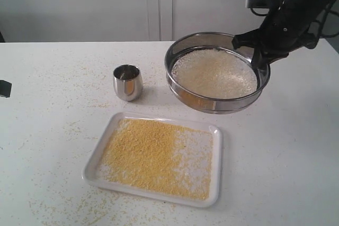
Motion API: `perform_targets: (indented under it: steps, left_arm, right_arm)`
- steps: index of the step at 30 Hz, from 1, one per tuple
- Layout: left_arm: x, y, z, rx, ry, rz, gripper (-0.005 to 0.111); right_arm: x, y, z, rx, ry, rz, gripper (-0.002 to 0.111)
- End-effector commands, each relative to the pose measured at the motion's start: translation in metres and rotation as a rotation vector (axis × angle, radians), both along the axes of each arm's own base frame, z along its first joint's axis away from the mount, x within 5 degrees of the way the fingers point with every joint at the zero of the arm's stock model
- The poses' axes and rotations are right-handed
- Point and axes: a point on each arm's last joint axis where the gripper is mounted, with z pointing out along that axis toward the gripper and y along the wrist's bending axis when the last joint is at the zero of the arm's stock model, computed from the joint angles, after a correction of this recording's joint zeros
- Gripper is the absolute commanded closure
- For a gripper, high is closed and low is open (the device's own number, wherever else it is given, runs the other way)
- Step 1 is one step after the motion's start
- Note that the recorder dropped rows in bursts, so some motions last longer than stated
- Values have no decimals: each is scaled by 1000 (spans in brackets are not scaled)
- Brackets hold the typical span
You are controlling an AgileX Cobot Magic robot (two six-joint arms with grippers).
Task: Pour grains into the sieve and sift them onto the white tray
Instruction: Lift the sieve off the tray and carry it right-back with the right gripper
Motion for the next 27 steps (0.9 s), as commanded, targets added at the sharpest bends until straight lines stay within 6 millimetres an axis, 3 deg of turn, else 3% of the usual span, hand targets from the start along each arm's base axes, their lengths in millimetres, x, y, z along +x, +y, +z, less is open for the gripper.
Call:
perform_targets:
  steps: [1, 6, 12, 23, 27]
  left_arm:
    - [-2, 1, -1, -6, 7, 6, 107]
    - [-2, 1, -1, -6, 7, 6, 107]
    - [-2, 1, -1, -6, 7, 6, 107]
    - [-2, 1, -1, -6, 7, 6, 107]
    - [-2, 1, -1, -6, 7, 6, 107]
  right_arm:
    - [14, -14, -4, 25, -9, -58, 108]
    - [36, -32, -30, 21, 11, -105, 108]
    - [55, -41, -62, 24, 7, -146, 108]
    - [75, -40, -90, 36, -43, -178, 108]
    - [79, -36, -91, 41, -71, -176, 108]
